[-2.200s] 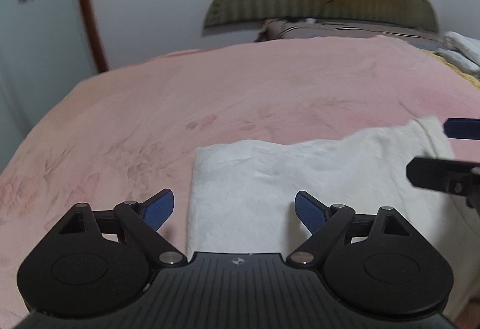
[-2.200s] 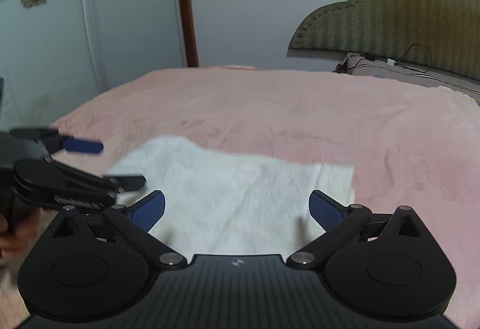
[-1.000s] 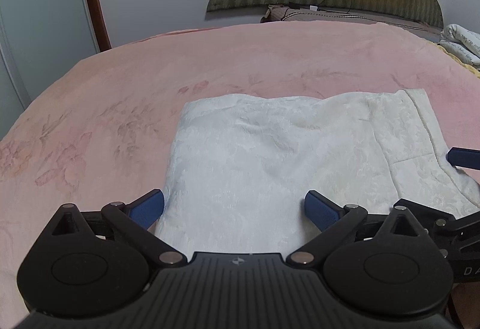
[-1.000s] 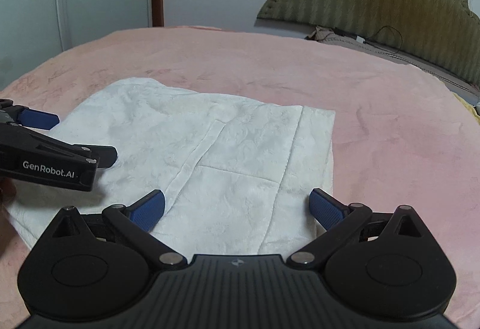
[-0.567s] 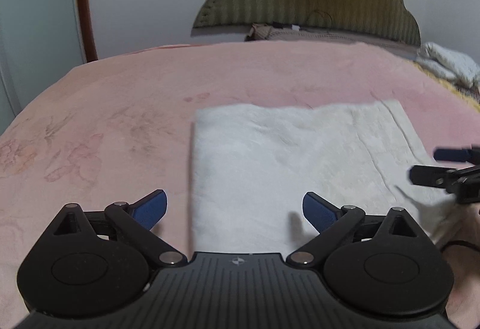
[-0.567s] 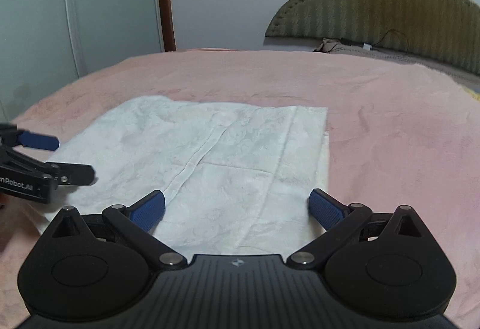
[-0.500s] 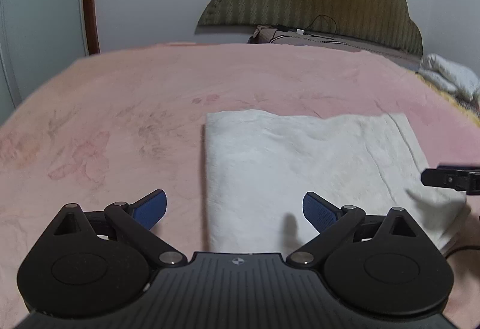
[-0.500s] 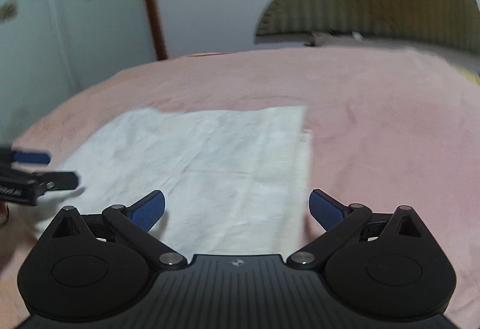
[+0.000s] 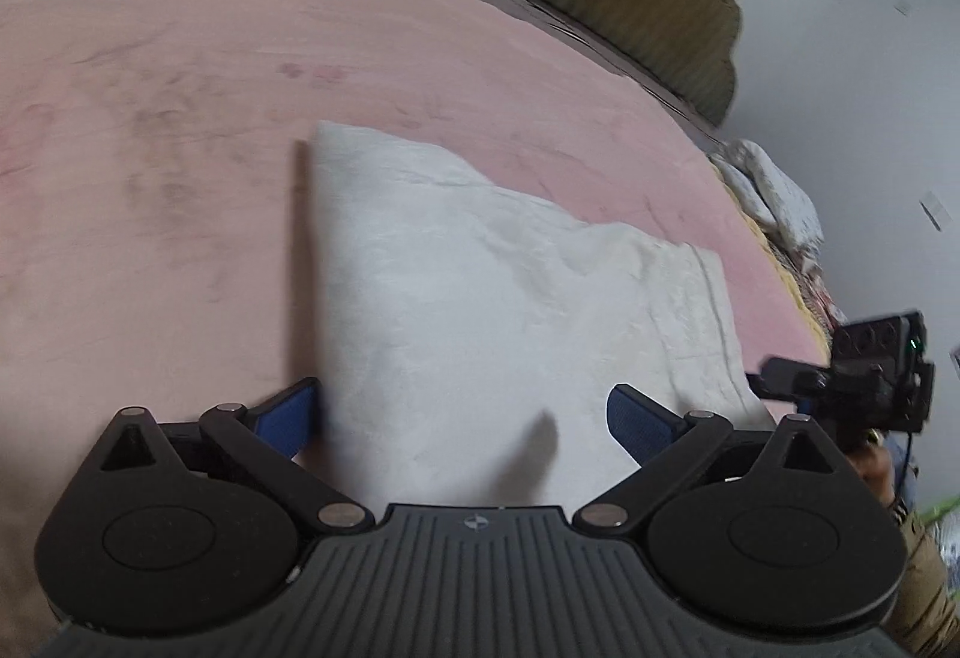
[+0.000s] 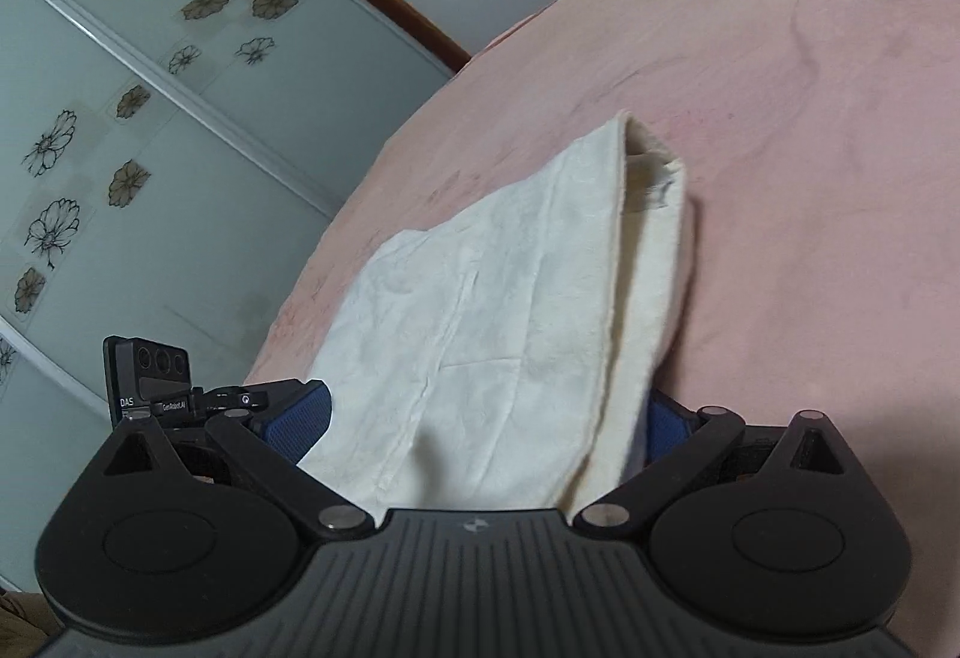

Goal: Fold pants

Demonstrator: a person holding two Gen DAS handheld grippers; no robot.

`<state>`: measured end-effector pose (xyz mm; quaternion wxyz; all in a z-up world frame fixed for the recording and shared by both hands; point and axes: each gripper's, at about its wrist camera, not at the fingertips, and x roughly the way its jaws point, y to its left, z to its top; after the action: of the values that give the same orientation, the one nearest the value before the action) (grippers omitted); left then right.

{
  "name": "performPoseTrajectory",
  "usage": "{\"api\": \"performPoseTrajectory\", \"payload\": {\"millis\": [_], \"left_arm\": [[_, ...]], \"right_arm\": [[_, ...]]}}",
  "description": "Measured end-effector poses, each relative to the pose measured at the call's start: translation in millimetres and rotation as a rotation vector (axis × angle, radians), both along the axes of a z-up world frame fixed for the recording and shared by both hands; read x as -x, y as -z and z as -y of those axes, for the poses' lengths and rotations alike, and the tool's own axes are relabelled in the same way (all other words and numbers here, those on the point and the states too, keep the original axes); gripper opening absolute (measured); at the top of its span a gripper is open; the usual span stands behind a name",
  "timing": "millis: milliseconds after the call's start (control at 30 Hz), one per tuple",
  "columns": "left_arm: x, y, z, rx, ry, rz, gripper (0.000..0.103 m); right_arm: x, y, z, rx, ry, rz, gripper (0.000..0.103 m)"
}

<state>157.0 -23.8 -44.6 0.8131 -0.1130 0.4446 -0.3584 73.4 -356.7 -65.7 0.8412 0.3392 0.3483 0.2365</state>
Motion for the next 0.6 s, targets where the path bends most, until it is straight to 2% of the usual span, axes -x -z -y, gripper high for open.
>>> {"api": "performPoseTrajectory", "payload": {"millis": [33, 100, 133, 167, 200, 233, 267, 333, 367, 433, 600], "left_arm": [[2, 1, 7, -0.014, -0.001, 0.009, 0.096], [11, -1, 19, -0.082, -0.022, 0.061, 0.081], [15, -2, 21, -0.119, -0.038, 0.089, 0.064], [19, -2, 22, -0.147, -0.054, 0.113, 0.054], [21, -3, 20, -0.140, -0.059, 0.118, 0.051], [23, -5, 17, -0.125, -0.077, 0.124, 0.041], [25, -7, 15, -0.116, -0.091, 0.132, 0.033], [29, -10, 15, -0.115, -0.106, 0.150, 0.025], [32, -13, 17, -0.122, -0.110, 0.171, 0.021], [43, -16, 19, -0.143, -0.121, 0.233, 0.015], [67, -35, 25, -0.176, -0.117, 0.392, 0.010]], "right_arm": [[-4, 0, -3, 0.002, -0.004, 0.001, 0.103], [-10, -2, -7, 0.014, -0.005, 0.004, 0.103], [-12, -2, -10, 0.028, -0.006, 0.006, 0.103], [-10, -4, -12, 0.052, 0.001, 0.010, 0.102], [-7, -5, -16, 0.099, 0.019, 0.008, 0.088], [-3, -7, -20, 0.164, 0.044, 0.005, 0.059], [2, -7, -24, 0.225, 0.078, -0.003, 0.043], [9, -4, -19, 0.179, 0.093, 0.003, 0.031], [12, -4, -20, 0.173, 0.101, 0.008, 0.030], [15, -10, -24, 0.200, 0.106, 0.033, 0.022], [23, -51, -51, 0.336, 0.072, 0.171, 0.020]]}}
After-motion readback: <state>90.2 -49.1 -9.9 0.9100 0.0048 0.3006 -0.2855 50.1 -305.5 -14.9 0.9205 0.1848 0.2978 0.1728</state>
